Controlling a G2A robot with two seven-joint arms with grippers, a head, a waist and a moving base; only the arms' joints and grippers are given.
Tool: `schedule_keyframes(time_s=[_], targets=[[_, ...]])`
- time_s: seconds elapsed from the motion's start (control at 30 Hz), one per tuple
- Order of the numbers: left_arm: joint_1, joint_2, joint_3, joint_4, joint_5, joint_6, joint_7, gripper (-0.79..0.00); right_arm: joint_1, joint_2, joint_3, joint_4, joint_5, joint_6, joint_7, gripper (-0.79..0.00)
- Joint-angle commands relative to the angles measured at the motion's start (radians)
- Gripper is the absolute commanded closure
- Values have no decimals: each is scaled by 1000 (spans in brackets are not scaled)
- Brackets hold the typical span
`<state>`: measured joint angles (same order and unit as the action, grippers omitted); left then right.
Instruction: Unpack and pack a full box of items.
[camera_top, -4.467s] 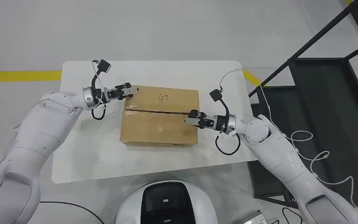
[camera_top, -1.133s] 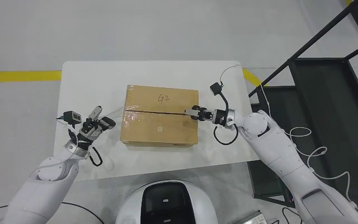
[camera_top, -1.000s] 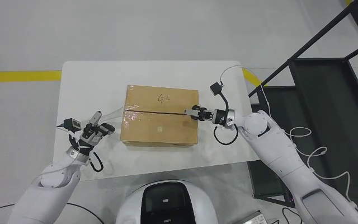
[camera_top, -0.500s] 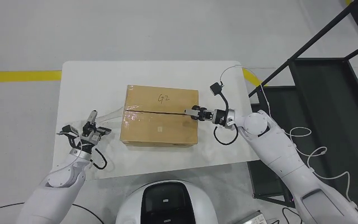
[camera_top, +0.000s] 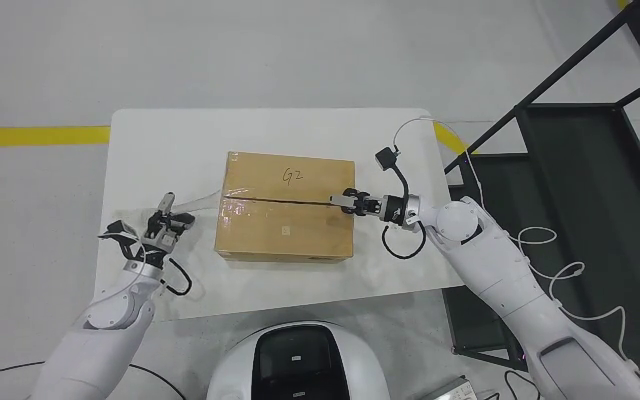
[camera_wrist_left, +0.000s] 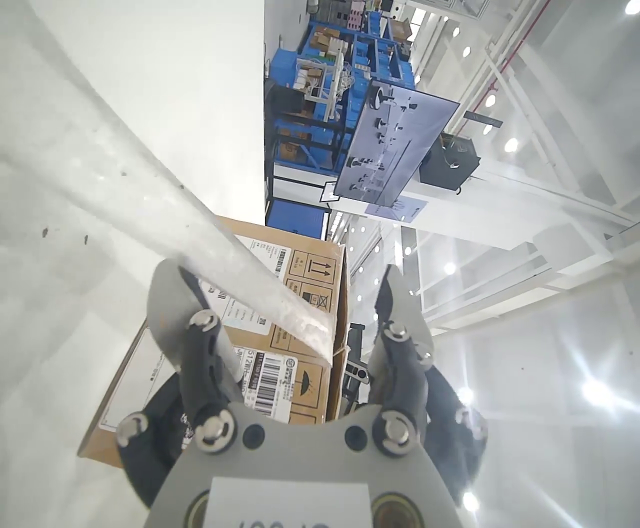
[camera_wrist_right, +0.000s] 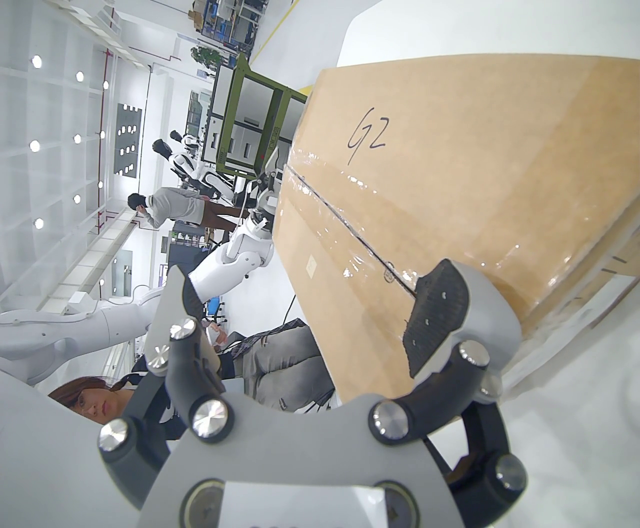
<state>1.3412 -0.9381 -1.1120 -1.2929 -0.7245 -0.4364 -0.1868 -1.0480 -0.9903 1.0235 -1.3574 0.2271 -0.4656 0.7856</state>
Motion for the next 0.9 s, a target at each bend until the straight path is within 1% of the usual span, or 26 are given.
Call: schedule_keyframes(time_s=[0.0,0.17,0.33,0.47,0.57,0.7,0.87], targets=[[3,-2,-9,-5,2,-1,-1,0,0,0,0,0,0,0,0,-785],[19,-8,-38,-39,20,-35,13,0,0,0,0,0,0,0,0,-785],[38,-8,-81,-120,117,-67,53,0,0,0,0,0,0,0,0,-785],[46,-8,-112,-196,163,-54,51,0,0,0,0,0,0,0,0,-785],[40,-9,-126,-240,218,-33,47,0,0,0,0,0,0,0,0,-785],[16,-17,-109,-279,294,6,36,0,0,0,0,0,0,0,0,-785],[-14,-31,-71,-294,350,48,23,0,0,0,0,0,0,0,0,-785]])
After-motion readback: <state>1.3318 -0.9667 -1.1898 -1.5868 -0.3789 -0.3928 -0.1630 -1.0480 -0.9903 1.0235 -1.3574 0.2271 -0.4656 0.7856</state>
